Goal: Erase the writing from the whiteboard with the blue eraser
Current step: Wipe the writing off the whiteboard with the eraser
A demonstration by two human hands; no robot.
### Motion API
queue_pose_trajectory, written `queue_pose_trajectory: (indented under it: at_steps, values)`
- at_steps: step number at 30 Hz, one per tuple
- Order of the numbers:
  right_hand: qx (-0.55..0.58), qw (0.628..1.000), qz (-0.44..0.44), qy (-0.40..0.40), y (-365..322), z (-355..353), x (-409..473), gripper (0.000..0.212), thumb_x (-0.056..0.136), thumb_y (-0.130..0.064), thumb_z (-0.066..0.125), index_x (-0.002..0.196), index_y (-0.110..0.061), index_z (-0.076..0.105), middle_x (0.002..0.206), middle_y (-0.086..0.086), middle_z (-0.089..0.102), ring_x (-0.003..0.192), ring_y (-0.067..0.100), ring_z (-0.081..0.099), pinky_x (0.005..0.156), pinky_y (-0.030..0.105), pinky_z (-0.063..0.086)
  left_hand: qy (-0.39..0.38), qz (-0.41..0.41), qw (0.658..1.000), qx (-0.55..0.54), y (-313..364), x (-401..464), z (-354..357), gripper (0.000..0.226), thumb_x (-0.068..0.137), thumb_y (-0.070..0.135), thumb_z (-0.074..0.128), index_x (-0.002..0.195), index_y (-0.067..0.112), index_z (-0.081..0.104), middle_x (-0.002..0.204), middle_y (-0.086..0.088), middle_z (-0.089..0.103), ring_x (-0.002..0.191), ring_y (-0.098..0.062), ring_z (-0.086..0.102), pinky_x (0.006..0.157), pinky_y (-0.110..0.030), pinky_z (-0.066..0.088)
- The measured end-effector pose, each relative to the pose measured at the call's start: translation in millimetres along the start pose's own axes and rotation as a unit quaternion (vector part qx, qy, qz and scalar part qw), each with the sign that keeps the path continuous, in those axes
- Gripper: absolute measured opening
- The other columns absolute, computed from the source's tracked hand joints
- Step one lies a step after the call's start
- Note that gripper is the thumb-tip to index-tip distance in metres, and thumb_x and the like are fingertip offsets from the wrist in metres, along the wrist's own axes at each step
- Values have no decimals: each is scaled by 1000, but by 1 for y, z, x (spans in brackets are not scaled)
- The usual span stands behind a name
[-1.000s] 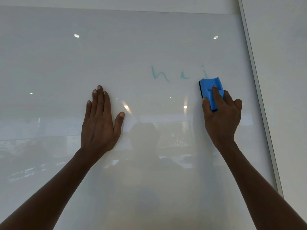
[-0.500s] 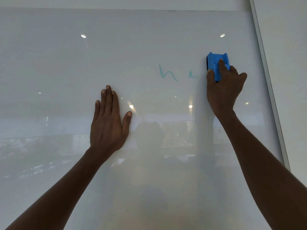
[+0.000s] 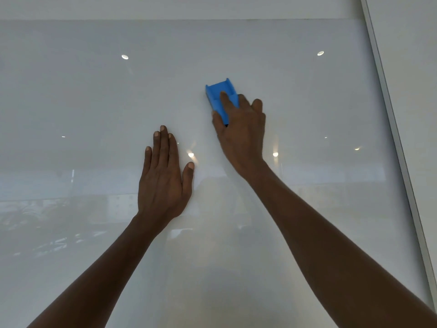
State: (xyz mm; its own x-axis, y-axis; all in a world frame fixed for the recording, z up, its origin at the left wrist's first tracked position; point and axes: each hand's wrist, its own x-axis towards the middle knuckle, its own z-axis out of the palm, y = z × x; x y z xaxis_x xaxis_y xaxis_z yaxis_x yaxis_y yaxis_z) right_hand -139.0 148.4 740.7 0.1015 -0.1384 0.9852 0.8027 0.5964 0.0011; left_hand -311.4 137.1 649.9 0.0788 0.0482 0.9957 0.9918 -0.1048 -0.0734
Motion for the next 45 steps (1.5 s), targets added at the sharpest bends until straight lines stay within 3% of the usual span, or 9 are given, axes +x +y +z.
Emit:
queue_pose_trajectory:
  at_steps: [8,16,28,38,42,45]
  values:
    - [-15,995,-96,-29,-30,11,-33,46,94,-38,59,134,-17,59,117,10,64,91,26,52,70,37,46,6,2,1000,14,0,-1,1,70,105,39,20,162,-1,11,171,-15,4,159,-25,2,129,-37,2]
    - [-42,990,-129,-31,-14,-3,-28,47,89,-35,64,132,-17,62,114,10,67,88,27,55,69,35,42,1,4,1000,9,-3,-1,1,71,105,42,18,162,0,9,172,-12,1,160,-22,-2,129,-35,0]
    - [-71,996,37,-34,92,-58,14,50,96,-43,52,144,-29,49,130,4,61,108,32,49,89,43,44,5,8,1000,0,-3,-2,1,71,105,41,21,162,0,10,172,-13,1,160,-23,-2,129,-37,2]
    - [-78,982,170,27,151,-85,-23,52,97,-46,52,145,-24,48,106,7,64,92,19,37,77,34,40,10,8,1000,-9,0,-2,-1,72,106,42,21,162,-2,12,172,-15,3,160,-25,0,129,-38,2]
    - [-63,974,216,41,146,-84,-34,53,98,-45,53,145,-23,48,109,8,65,99,26,46,77,30,37,12,10,1000,-11,0,-2,-2,71,106,40,21,161,-3,14,171,-17,5,160,-28,3,130,-40,5]
    - [-51,968,239,53,138,-81,-40,52,98,-46,52,145,-23,49,110,8,66,101,28,47,80,35,41,13,14,1000,-18,0,-2,-2,70,105,38,22,161,-3,14,171,-18,6,160,-28,4,129,-40,6]
